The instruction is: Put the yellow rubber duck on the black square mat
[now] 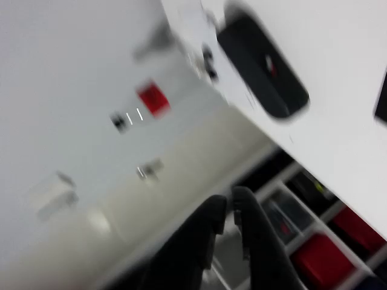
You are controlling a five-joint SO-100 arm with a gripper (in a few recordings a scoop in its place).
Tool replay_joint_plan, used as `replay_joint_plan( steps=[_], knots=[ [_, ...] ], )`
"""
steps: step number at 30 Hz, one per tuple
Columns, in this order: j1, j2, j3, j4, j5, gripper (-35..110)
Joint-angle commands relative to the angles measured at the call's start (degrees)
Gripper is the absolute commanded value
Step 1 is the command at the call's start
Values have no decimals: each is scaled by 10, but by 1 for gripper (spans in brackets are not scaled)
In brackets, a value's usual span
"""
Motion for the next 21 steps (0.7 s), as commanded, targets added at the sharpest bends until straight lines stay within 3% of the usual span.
replay_joint_plan(
  steps=[1, 14, 21],
  knots=[
    [-60, 47, -24, 3, 2, 1],
    [-202, 54, -24, 175, 2, 1],
    [-275, 54, -25, 200, 2, 1]
  ],
)
